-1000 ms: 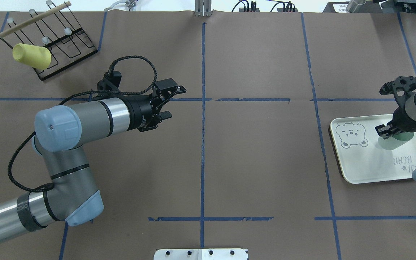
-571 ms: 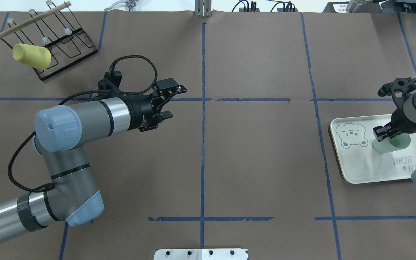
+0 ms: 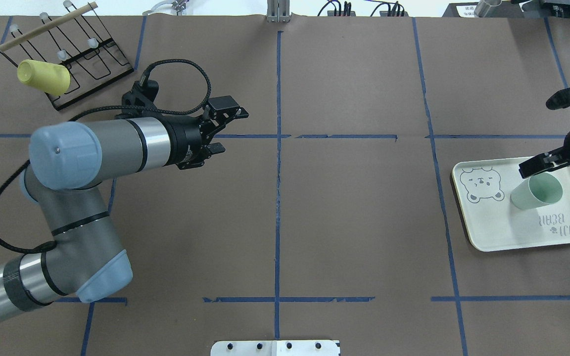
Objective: Left arm grabs green cup and hands to right arm on tray
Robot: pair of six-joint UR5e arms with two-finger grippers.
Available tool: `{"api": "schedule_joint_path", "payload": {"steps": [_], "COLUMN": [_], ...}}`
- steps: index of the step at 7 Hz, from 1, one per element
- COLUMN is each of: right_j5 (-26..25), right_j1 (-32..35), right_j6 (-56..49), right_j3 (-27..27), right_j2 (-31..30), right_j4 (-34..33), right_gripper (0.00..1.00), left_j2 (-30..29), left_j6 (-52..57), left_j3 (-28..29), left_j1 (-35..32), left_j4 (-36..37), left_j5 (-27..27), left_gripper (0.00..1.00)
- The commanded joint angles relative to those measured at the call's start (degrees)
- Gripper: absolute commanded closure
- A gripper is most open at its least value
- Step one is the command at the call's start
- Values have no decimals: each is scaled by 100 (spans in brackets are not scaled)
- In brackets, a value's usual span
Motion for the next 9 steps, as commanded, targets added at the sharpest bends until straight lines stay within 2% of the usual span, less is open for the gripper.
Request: {"api": "schedule_joint_path", "payload": {"steps": [1, 2, 3, 4, 5, 6, 7, 8, 9], "right_j5": [776, 1120, 1158, 1220, 1290, 1299, 1308, 1299, 1273], "right_j1": [1175, 1572, 1846, 2058, 2364, 2794, 2859, 3016, 3035], "right_j6": [-837, -1146, -1184, -1359, -2022, -2463, -2946, -3360, -3791], "right_j3": [-69, -279, -333, -299, -316, -229, -220, -246, -290], "right_j2": [-154, -189, -207, -242, -225, -181, -233, -364, -591], "right_j4": [-38, -38, -73, -352, -720, -1237, -1573, -1785, -1813], "right_gripper": [0, 0, 0, 0, 0, 0, 0, 0, 0], "left_j2": [128, 320, 444, 663, 1004, 1373, 1681, 2137, 2881], "left_j6": [2096, 3473, 4940, 6207, 7334, 8572, 9724, 10397, 11248], "left_j3": [-1056, -1451, -1638, -1692, -1641, -1562, -1343, -1263, -1349], "left_j1": [-647, -867, -1130, -1690, -2279, -3033, -3754, -4283, -4715], "left_j4": [2760, 4000, 5065, 5406, 5418, 5427, 5410, 5401, 5366], "left_j5": [-942, -980, -963, -997, -1372, -2054, -2844, -3409, -3719], "left_gripper": [0, 0, 0, 0, 0, 0, 0, 0, 0]}}
